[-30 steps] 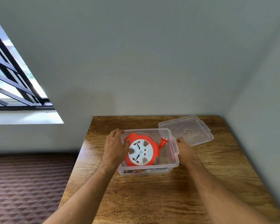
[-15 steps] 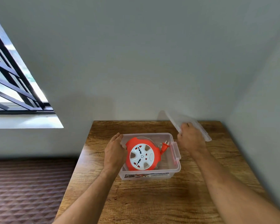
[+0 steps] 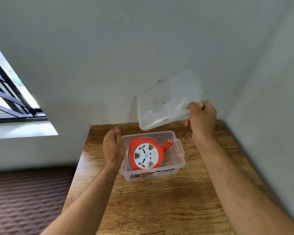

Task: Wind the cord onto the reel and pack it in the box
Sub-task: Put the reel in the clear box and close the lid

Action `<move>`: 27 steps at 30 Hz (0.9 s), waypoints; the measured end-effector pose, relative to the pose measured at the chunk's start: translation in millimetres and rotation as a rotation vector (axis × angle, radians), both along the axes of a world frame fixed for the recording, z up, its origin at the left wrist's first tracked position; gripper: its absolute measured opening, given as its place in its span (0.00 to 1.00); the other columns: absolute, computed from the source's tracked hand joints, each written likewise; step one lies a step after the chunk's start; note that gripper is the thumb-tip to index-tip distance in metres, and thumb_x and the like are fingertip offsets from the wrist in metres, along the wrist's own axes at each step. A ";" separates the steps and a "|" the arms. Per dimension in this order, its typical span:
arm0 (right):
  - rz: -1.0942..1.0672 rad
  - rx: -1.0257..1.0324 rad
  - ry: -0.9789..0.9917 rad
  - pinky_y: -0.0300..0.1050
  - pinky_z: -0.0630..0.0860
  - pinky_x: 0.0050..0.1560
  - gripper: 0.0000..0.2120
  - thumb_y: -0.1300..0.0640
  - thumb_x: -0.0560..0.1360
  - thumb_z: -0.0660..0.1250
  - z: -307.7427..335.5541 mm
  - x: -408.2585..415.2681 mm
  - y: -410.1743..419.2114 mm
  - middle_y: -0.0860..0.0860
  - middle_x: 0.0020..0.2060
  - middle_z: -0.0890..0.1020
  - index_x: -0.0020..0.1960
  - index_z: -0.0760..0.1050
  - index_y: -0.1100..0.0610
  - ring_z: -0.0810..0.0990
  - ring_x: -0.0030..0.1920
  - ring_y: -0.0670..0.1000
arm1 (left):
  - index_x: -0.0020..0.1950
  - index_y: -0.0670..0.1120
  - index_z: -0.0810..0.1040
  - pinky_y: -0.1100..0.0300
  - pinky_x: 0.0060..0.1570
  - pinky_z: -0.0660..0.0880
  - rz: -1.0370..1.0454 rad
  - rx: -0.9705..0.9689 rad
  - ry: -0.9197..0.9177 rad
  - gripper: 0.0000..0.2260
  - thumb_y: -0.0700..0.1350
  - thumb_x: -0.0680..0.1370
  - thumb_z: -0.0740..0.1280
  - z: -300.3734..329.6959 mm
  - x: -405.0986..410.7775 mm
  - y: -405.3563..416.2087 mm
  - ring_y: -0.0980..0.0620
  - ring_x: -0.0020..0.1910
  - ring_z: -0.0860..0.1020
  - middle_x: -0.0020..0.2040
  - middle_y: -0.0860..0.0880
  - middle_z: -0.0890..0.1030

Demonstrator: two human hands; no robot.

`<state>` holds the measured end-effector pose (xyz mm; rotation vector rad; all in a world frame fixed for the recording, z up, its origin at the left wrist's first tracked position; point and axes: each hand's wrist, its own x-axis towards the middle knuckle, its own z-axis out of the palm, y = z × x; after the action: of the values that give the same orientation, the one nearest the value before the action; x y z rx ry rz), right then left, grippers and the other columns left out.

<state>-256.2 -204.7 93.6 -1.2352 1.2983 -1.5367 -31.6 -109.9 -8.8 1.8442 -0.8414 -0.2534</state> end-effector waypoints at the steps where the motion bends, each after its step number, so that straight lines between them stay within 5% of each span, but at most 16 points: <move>1: 0.055 0.093 -0.064 0.43 0.70 0.22 0.05 0.59 0.72 0.69 -6.7 -0.8 0.5 0.53 0.28 0.76 0.40 0.74 0.58 0.74 0.21 0.48 | 0.52 0.41 0.81 0.48 0.51 0.73 -0.022 -0.022 -0.027 0.20 0.50 0.86 0.53 3.0 0.5 -0.5 0.42 0.53 0.79 0.50 0.41 0.83; 4: 0.162 0.371 -0.241 0.39 0.69 0.20 0.01 0.67 0.72 0.68 -36.6 -1.9 6.7 0.52 0.29 0.77 0.41 0.77 0.63 0.71 0.21 0.44 | 0.38 0.47 0.76 0.54 0.36 0.69 -0.063 0.014 -0.037 0.21 0.53 0.86 0.54 7.9 0.7 1.4 0.46 0.42 0.76 0.37 0.48 0.79; 8: 0.239 0.714 -0.397 0.37 0.71 0.20 0.02 0.69 0.72 0.65 -77.5 -10.5 13.7 0.52 0.27 0.74 0.43 0.77 0.65 0.71 0.20 0.44 | 0.64 0.43 0.81 0.55 0.50 0.78 -0.080 0.248 0.024 0.17 0.52 0.82 0.63 0.4 6.5 10.8 0.50 0.51 0.80 0.57 0.46 0.86; 14: 0.449 0.791 0.125 0.43 0.78 0.26 0.15 0.65 0.72 0.71 -91.1 -28.4 19.7 0.57 0.31 0.80 0.57 0.72 0.61 0.76 0.23 0.48 | 0.67 0.45 0.80 0.50 0.55 0.82 -0.049 0.288 0.056 0.18 0.51 0.80 0.66 -4.5 11.8 27.9 0.48 0.55 0.83 0.58 0.48 0.86; 19: 0.253 0.532 0.879 0.45 0.81 0.28 0.20 0.39 0.74 0.70 -81.3 -32.2 15.6 0.51 0.26 0.83 0.38 0.80 0.57 0.82 0.23 0.51 | 0.66 0.45 0.81 0.50 0.56 0.81 -0.084 0.323 0.089 0.18 0.50 0.79 0.70 -2.9 17.8 33.1 0.48 0.55 0.83 0.58 0.47 0.86; 23: 0.316 0.507 0.847 0.54 0.84 0.45 0.10 0.51 0.75 0.73 -80.1 -24.1 9.7 0.51 0.42 0.86 0.53 0.82 0.56 0.85 0.38 0.51 | 0.66 0.44 0.81 0.47 0.55 0.83 -0.101 0.306 0.166 0.18 0.48 0.77 0.74 -3.6 20.7 35.1 0.47 0.54 0.84 0.56 0.47 0.86; 27: 0.326 0.610 0.855 0.45 0.82 0.30 0.07 0.63 0.72 0.75 -66.9 -15.4 -3.7 0.56 0.38 0.84 0.49 0.81 0.61 0.85 0.31 0.52 | 0.60 0.44 0.82 0.53 0.37 0.84 -0.128 0.281 0.451 0.14 0.42 0.75 0.75 -3.2 25.9 35.0 0.47 0.47 0.86 0.51 0.46 0.86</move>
<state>-271.5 -208.4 26.7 -1.6190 1.7801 -0.2856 -5.7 -74.9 -12.1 1.8839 -0.6274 -0.8711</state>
